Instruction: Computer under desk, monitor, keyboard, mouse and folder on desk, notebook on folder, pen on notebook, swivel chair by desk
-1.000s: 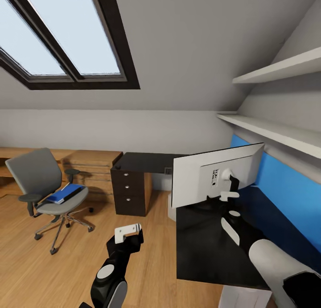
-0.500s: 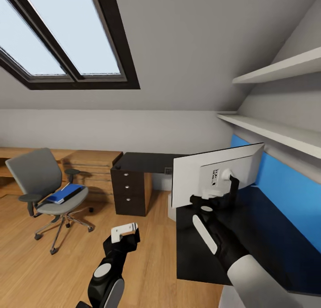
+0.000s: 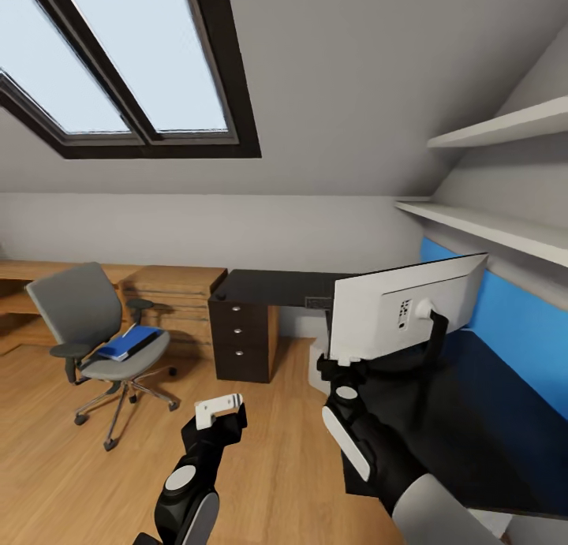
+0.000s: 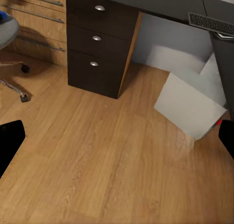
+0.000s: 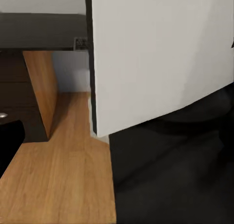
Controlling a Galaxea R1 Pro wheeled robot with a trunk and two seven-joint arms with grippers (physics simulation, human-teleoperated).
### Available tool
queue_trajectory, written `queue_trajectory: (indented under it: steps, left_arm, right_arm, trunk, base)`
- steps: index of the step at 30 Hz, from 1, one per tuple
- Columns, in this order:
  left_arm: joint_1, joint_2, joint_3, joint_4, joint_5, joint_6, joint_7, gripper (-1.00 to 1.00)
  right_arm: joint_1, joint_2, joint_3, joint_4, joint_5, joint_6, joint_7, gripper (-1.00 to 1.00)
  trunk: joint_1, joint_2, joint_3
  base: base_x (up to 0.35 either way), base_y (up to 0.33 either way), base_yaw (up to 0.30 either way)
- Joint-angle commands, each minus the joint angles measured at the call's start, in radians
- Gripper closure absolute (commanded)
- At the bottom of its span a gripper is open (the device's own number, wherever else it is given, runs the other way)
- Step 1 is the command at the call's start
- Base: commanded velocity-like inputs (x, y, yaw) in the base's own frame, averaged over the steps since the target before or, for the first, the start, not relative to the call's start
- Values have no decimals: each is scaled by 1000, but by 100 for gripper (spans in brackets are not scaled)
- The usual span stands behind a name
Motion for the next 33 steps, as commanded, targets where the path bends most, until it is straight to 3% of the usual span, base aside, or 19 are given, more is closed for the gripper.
queue_trajectory:
  steps: [1, 9, 15, 22, 29, 33]
  left_arm:
    - [-1, 0, -2, -2, 8, 2, 10, -100]
    - [-1, 0, -3, -3, 8, 2, 10, -100]
    - [-1, 0, -4, -3, 9, 2, 10, -100]
    - [-1, 0, -4, -3, 9, 3, 10, -100]
    - [-1, 0, -4, -2, 9, 4, 10, -100]
    - [-1, 0, -4, -1, 9, 4, 10, -100]
  right_arm:
    - [1, -6, 19, -1, 2, -49, -12, -100]
    - [1, -11, 19, 0, 4, -77, -12, -100]
    - [2, -30, 19, 3, 4, -85, -12, -100]
    - [2, -33, 14, 13, 3, -124, -17, -100]
    - [2, -27, -2, 78, 3, -242, -131, -100]
    - [2, -27, -2, 89, 4, -267, -179, -100]
  trunk:
    - [0, -1, -2]
    - [0, -1, -2]
    - [0, -1, -2]
    - [0, -1, -2]
    - [0, -1, -2]
    - [0, -1, -2]
  base:
    - [215, 255, 0]
    - [252, 240, 0]
    - [259, 228, 0]
    - [103, 80, 0]
    - [12, 9, 0]
    - [2, 2, 0]
